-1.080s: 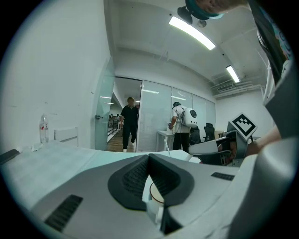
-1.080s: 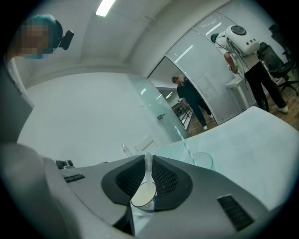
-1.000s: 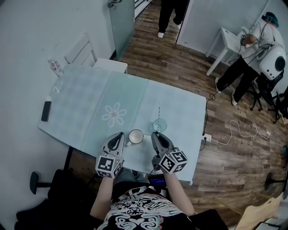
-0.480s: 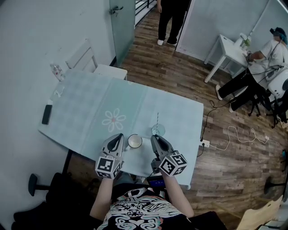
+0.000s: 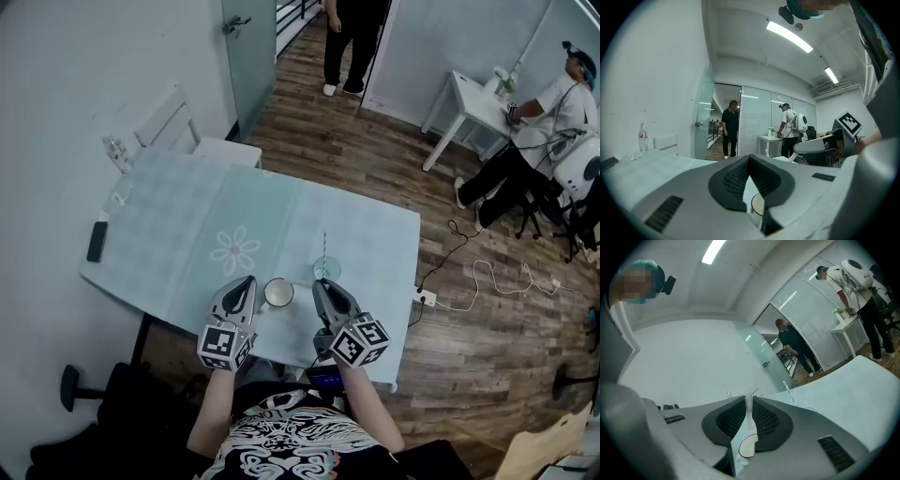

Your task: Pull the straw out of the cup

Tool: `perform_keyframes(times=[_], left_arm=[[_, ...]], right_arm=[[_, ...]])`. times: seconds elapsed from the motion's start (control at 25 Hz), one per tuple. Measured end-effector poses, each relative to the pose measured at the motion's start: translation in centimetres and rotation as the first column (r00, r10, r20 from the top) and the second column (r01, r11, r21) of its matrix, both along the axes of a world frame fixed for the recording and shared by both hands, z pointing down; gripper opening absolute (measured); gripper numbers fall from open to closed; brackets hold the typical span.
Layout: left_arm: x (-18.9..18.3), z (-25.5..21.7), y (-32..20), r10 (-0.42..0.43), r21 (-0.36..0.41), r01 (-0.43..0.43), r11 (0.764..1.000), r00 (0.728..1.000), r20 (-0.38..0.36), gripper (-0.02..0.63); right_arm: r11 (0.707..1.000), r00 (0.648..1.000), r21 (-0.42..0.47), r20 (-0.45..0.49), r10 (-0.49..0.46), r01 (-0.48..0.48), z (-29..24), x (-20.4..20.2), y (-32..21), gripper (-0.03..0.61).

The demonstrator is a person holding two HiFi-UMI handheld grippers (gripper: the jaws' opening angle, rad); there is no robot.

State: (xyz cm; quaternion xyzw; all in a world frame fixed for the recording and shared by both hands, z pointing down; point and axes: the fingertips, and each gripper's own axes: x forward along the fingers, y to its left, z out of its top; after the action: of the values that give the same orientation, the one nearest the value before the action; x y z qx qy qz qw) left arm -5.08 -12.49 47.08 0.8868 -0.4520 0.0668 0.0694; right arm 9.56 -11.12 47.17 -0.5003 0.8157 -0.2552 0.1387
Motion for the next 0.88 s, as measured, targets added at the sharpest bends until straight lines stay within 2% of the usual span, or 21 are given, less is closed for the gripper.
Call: perform_keyframes(times=[0.24,0.88], left_arm=[[-0.4,0.1,0.3,-0.007,0.001,0.007,1.000,1.000,0.008,0.002],[-0.6,-0.1,0.5,-0.013,0.003,0.013,1.000,1.000,0.015,0.002]], right_arm=[[0.999,0.998,0.047,-0.068,-0.012,0.015,-0.7,-0.8,0.3,0.046],[0.999,0.998,0.035,-0.048,-0.033,0.034,-0.4,-1.2,0.4,0.043]])
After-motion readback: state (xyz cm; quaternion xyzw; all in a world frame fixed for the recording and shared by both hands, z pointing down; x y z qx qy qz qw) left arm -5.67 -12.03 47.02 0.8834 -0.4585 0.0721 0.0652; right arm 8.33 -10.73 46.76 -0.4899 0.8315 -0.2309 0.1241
